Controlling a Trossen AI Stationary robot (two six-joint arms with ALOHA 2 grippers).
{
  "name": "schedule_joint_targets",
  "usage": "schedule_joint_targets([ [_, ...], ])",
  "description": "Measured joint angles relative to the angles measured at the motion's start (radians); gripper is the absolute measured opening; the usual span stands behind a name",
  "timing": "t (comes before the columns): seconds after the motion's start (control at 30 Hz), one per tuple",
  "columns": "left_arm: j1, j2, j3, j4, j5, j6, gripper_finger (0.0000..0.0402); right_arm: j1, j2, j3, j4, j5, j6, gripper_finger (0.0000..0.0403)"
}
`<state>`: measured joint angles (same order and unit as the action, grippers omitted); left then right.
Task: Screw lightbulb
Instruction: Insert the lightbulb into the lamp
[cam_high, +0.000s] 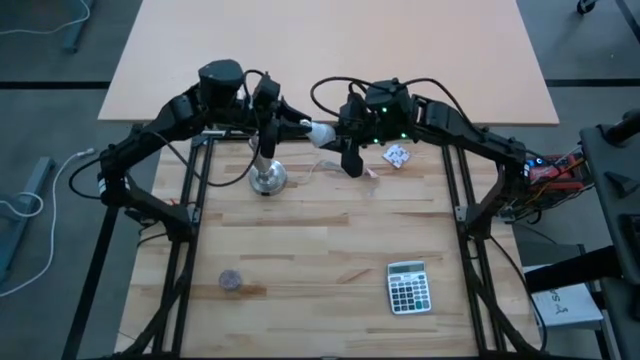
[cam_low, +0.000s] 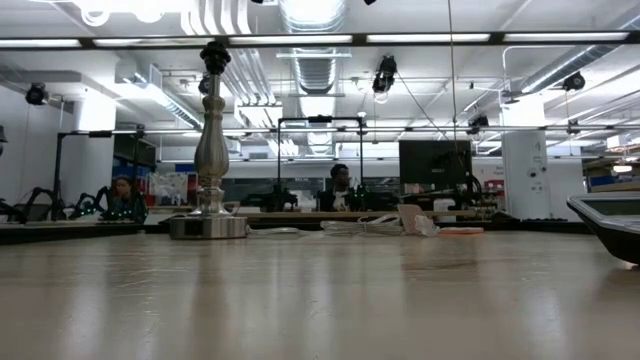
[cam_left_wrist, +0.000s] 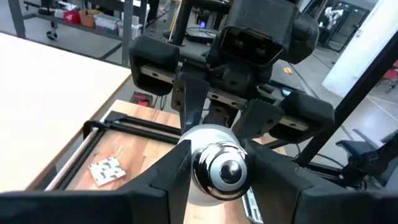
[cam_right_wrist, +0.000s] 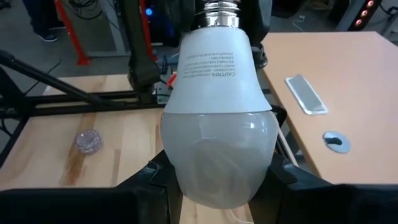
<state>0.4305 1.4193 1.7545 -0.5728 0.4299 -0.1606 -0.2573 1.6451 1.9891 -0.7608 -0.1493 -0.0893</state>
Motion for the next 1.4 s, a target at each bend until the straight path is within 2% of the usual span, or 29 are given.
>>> schedule_joint_targets([
  [0.17, 0.000, 0.000, -0.001, 0.023, -0.001, 0.025, 0.0133, 0.001, 0.000, 0.005, 0.004, 0.002, 0.005, 0.0120],
  [0.37, 0.000, -0.006, -0.001, 0.034, -0.021, 0.079, 0.0100, 0.002, 0.000, 0.005, 0.013, 0.007, 0.035, 0.0121],
  [0.53, 0.008, -0.017, -0.003, 0.051, -0.052, 0.113, 0.0100, 0.002, 0.000, 0.017, 0.015, 0.049, 0.067, 0.0192],
  [0.7, 0.014, -0.049, -0.004, 0.108, -0.159, 0.154, 0.0100, 0.002, -0.002, 0.046, 0.025, 0.124, 0.088, 0.0234],
  [0.83, 0.020, -0.088, -0.005, 0.238, -0.287, 0.211, 0.0100, -0.001, -0.003, 0.077, 0.022, 0.184, 0.109, 0.0238],
  [0.9, 0.020, -0.113, -0.005, 0.352, -0.309, 0.257, 0.0100, -0.009, -0.007, 0.081, 0.051, 0.192, 0.132, 0.0235],
  [1.03, 0.019, -0.141, -0.003, 0.573, -0.292, 0.292, 0.0100, -0.024, -0.009, 0.072, 0.259, 0.190, 0.148, 0.0227],
  [1.2, 0.024, -0.138, -0.003, 0.734, -0.239, 0.239, 0.0100, -0.046, 0.039, 0.061, 0.687, 0.066, 0.180, 0.0227],
  [1.4, 0.024, -0.103, -0.004, 0.894, -0.122, 0.149, 0.0100, -0.105, 0.144, 0.066, 1.057, -0.179, 0.492, 0.0226],
])
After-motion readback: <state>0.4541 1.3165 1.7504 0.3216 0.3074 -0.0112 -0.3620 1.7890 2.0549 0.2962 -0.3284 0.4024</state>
